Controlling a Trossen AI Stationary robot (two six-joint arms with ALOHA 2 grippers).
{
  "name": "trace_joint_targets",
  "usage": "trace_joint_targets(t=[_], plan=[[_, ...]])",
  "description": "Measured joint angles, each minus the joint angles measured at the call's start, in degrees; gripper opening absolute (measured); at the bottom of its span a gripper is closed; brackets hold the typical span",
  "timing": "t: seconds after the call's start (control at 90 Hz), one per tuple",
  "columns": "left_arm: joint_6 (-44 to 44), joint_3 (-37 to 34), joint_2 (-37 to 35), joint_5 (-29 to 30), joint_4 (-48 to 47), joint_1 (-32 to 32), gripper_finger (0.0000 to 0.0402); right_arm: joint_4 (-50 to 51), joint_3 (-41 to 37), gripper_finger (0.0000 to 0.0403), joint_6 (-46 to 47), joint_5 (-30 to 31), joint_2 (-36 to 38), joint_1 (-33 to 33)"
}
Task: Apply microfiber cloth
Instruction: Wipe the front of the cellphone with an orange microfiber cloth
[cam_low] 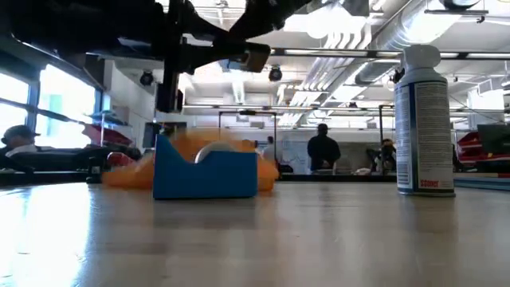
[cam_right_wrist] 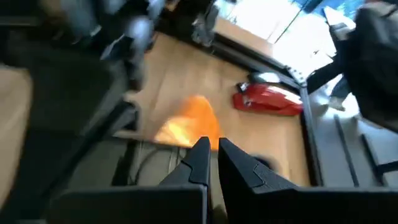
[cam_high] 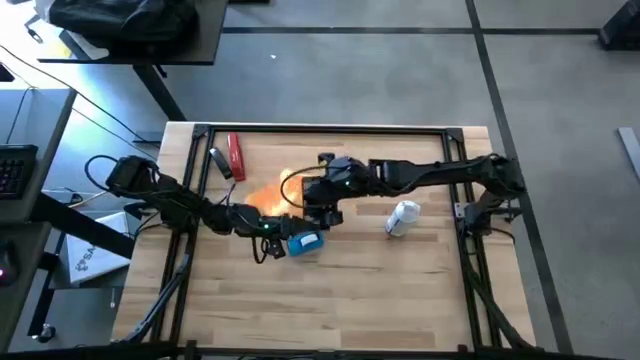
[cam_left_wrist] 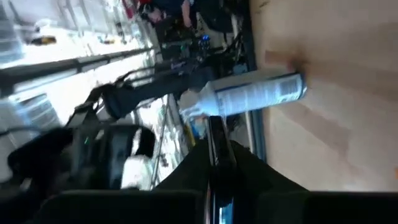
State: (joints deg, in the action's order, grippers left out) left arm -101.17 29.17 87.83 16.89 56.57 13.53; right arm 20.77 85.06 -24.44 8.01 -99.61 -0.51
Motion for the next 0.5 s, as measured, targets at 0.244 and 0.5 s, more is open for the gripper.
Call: trace_joint_targets(t=[0.244, 0.5], plan=[[6.54, -0.27, -0.58, 1.8, 0.33, 1.21, 0.0015, 1.5, 0.06, 0.0, -2.53, 12.41, 4.57, -1.82], [12.14, -3.71, -3.5, 8.09, 0.13, 3.81, 0.0015, 12.7, 0.07, 0.0006, 4.84, 11.51, 8.2, 3.77]])
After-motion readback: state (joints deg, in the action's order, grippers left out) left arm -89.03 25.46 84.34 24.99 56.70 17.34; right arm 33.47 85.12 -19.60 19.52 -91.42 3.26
